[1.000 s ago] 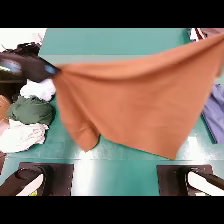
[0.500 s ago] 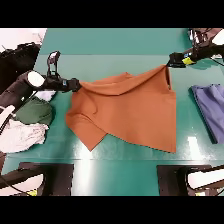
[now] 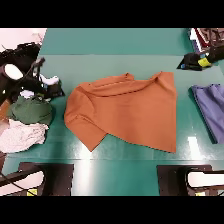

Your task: Fold the shirts.

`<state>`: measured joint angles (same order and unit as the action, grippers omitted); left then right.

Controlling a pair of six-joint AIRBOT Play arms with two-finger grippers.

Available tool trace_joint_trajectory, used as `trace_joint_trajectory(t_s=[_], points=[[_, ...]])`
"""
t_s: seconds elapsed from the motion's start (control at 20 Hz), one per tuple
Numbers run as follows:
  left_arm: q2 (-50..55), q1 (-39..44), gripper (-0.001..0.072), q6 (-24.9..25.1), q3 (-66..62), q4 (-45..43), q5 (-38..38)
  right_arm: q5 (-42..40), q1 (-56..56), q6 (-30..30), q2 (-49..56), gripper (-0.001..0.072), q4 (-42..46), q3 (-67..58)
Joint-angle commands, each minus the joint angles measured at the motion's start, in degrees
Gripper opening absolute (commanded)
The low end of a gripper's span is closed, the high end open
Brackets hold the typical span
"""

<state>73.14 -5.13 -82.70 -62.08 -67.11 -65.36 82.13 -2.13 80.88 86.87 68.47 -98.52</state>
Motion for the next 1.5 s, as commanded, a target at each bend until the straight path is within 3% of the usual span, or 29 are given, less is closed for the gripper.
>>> trace_joint_trajectory(t_s=[0.0,0.2,0.6,0.7,0.75,0.9,1.2,1.45], points=[[-5.6,-2.1,0.046,-0.2,10.9,-0.6,-2.4,-1.2,1.5,0.0,-8.0,0.0362,0.0,12.7],[-9.9,-2.1,0.046,-0.9,21.7,0.1,1.8,-7.3,0.8,0.0,-14.6,0.0361,0.0,22.9],[-9.9,5.6,0.0452,0.4,28.0,4.5,12.6,-7.0,2.3,0.1,-19.3,0.0361,-2.9,28.0],[-9.9,5.6,0.0114,-1.8,27.5,4.5,14.7,-3.9,4.1,0.1,-19.8,0.0362,-2.7,28.0],[-9.9,5.7,0.003,-1.9,27.1,4.3,14.8,-1.5,5.4,0.0,-19.9,0.0362,-2.3,28.2],[-9.9,5.7,0.0031,-1.9,24.0,4.3,12.2,1.0,10.6,0.1,-23.3,0.0361,-2.3,36.5],[-9.9,5.7,0.0031,-1.3,18.6,4.8,10.8,1.0,20.3,0.1,-30.8,0.0367,-2.3,65.7],[-9.9,5.7,0.0031,-1.3,18.2,4.8,10.8,-1.4,18.6,1.3,-30.8,0.0366,-0.4,74.3]])
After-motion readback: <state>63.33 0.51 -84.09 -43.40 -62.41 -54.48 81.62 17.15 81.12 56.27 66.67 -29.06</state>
